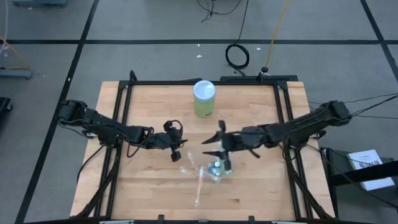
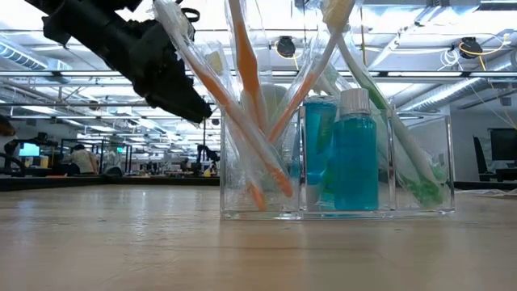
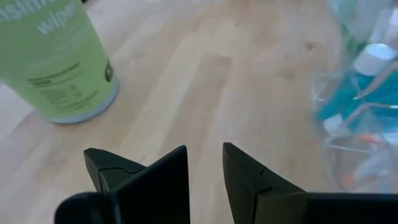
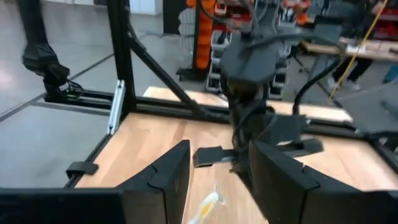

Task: Pick & Place toothbrushing station
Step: Return to Home Position

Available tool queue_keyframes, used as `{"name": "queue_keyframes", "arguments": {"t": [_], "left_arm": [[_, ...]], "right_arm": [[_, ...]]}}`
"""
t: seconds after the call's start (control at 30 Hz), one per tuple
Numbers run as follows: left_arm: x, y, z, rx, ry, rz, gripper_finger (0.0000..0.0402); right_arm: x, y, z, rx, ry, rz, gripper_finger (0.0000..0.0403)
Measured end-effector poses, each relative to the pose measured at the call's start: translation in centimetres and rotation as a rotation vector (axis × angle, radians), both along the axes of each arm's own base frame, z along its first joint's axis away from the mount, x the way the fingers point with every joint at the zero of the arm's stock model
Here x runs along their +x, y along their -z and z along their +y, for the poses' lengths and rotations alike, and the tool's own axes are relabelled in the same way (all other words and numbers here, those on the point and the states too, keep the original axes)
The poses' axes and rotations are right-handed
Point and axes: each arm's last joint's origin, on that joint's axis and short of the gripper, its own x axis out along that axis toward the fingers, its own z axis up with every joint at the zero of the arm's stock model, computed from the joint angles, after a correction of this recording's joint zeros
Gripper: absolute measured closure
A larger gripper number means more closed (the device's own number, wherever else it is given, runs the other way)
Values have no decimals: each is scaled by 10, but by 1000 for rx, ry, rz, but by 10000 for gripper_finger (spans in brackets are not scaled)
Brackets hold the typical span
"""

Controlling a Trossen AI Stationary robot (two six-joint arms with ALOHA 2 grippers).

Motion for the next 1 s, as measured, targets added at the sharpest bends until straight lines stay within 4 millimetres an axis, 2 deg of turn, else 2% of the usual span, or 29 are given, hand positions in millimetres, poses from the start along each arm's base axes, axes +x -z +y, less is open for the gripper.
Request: {"name": "queue_keyframes", "arguments": {"t": [0.07,0.17,0.27,0.33,0.43,0.57,0.67,0.73,0.87,1.0], "left_arm": [[-3,-6,-4,-18,32,-26,380],[-11,-26,-15,-45,135,-94,380],[-29,-55,-21,-64,236,-199,380],[-47,-73,-24,-68,317,-249,380],[-82,-104,-24,-86,471,-364,380],[-128,-128,-15,-97,574,-465,380],[-152,-126,-6,-84,584,-439,380],[-160,-115,-1,-66,534,-398,380],[-163,-79,6,-31,349,-395,380],[-166,-57,7,-28,366,-479,380]], "right_arm": [[-10,-8,-3,-13,-5,-20,248],[-29,-27,-8,-15,-13,-83,248],[-57,-50,-16,19,-10,-139,248],[-77,-62,-22,44,-7,-146,248],[-106,-68,-31,37,-6,-92,248],[-141,-59,-41,85,10,35,248],[-156,-38,-46,133,23,50,248],[-162,-20,-47,148,24,35,248],[-170,19,-51,130,36,-36,248],[-178,59,-53,81,29,-120,248]]}}
